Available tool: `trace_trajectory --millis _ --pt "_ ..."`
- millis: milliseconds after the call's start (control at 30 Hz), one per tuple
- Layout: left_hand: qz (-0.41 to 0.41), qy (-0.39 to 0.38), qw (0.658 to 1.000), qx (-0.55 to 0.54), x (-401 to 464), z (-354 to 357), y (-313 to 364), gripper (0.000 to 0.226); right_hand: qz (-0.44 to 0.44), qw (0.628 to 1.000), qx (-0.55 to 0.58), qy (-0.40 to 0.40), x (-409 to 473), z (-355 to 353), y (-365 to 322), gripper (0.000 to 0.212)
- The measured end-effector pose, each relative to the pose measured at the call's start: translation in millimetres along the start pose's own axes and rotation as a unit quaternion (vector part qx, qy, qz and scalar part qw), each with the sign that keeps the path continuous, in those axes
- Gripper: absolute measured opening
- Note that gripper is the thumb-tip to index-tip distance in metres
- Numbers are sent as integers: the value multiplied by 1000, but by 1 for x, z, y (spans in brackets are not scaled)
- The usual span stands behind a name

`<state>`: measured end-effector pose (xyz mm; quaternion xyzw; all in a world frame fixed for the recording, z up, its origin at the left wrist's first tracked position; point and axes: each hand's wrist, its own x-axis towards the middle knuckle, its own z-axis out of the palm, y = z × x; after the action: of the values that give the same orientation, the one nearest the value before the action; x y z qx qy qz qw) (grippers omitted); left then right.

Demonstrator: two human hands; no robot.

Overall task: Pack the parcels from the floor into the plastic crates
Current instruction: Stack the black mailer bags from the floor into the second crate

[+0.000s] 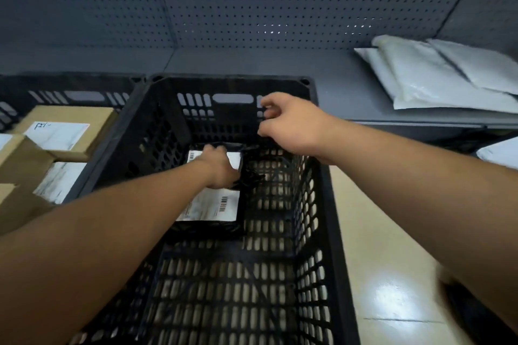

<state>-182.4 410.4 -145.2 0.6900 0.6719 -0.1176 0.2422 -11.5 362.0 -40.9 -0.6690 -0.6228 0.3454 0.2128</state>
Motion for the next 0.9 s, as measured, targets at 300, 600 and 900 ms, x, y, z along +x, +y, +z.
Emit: trace_trajectory --millis 300,600,900 --pt "138 201 950 -196 -36 -23 103 49 -53 990 -29 128 -78 -75 81 55" --pt "300 255 908 -146 -108 2 205 44 -12 978 -28 204 -147 -108 170 55" --pt "335 132 929 -85 -139 72 235 51 39 981 -132 140 -224 -118 267 59"
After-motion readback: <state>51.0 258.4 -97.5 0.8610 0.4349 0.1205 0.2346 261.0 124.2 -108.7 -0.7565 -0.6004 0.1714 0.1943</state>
